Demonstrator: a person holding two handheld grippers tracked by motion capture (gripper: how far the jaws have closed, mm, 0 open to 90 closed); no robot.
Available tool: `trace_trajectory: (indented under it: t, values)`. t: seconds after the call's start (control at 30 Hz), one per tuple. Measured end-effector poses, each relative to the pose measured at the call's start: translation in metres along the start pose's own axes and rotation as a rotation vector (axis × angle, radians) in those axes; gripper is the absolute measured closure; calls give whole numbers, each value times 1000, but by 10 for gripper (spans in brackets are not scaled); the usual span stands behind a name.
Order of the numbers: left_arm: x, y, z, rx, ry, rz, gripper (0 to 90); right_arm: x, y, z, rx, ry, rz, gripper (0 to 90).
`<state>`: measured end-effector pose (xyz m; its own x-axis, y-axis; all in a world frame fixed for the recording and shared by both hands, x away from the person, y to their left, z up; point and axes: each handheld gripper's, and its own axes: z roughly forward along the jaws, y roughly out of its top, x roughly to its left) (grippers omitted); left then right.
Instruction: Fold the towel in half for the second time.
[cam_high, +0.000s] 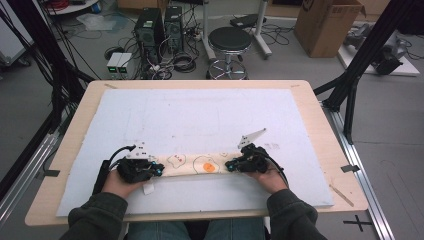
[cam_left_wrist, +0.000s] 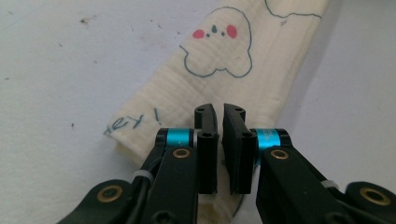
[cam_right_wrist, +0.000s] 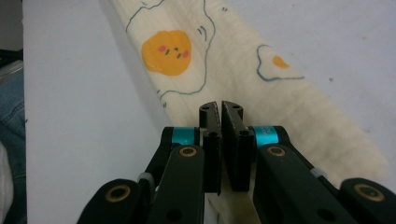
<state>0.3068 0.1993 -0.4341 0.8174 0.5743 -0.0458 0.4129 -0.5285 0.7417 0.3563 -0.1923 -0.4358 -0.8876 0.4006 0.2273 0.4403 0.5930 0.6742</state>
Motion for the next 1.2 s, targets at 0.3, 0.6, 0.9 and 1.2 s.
trace_trajectory:
  t: [0.3,0.6,0.9,1.2]
  values:
    - [3,-8,-7,-9,6,-10,829,-5,-14,-12,-34,-14,25,856]
    - [3,-12,-7,-31,9,-22,827,-7,-21,-19,-49,-19,33,850]
    - [5,-7,-17,-100,-2,-31,763,-3,-16,-24,-94,-22,16,809]
    - [14,-1,-10,-78,29,-51,664,-11,-2,-24,-114,-91,38,689]
